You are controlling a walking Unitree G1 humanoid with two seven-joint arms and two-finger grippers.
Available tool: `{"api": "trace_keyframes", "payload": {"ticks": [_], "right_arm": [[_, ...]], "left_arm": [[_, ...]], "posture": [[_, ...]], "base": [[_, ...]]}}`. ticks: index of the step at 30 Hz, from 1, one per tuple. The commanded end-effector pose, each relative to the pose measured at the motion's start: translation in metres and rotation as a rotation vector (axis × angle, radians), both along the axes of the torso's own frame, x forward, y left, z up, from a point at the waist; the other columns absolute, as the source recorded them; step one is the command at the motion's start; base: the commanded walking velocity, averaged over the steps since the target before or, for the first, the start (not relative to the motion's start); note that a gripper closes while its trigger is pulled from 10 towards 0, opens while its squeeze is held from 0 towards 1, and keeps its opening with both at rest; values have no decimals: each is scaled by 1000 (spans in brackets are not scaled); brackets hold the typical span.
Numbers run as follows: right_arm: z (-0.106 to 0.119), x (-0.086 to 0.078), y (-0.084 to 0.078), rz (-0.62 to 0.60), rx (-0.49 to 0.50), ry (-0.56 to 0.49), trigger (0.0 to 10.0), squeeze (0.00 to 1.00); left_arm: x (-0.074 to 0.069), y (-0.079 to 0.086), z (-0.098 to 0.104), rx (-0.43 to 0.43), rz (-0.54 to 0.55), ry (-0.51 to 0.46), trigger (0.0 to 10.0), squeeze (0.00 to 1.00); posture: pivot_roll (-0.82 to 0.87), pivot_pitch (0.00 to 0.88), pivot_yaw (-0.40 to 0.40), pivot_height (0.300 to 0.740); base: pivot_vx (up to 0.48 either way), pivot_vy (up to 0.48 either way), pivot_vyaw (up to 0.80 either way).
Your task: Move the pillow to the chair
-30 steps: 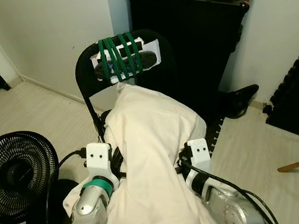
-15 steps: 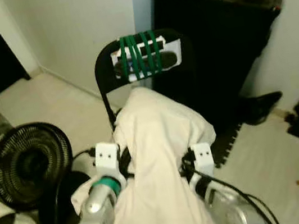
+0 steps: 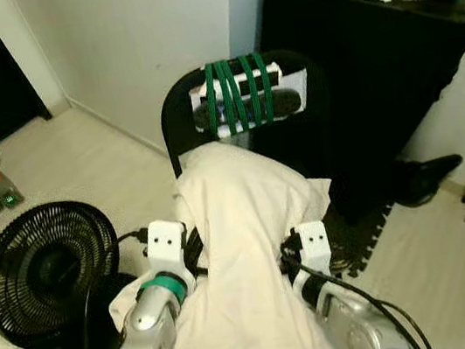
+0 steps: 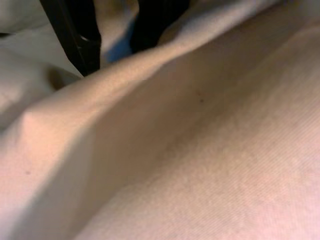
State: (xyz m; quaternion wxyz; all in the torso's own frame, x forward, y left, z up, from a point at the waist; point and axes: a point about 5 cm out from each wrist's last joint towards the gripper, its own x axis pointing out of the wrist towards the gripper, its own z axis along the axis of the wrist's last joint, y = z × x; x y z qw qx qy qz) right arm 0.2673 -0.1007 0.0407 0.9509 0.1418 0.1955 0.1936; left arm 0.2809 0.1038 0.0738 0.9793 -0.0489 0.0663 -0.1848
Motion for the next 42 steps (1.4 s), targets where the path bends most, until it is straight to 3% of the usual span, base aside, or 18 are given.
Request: {"api": "trace_keyframes", "payload": {"ticks": [1,10,22,42], "right_arm": [[15,3,25,111,49,-77,10000,0],[14,2,27,138,36,-78,10000,0],[13,0,25,139,31,-76,10000,0],[12,0,22,127,24,-74,10000,0]], "left_arm": [[-5,-21,0,-22,-101,-8,10000,0],[-6,-20,-1,-26,-103,-6,10000,0],[-5,-19,-2,-23,-77,-4,10000,0],[-3,-17,-3,-29,-56,6,10000,0]], "posture": [[-10,63,56,740],[-9,55,54,740],[-11,52,55,740],[-17,62,55,740]], "base": [[315,0,0],[307,0,0],[0,0,0],[0,-373,0]]}}
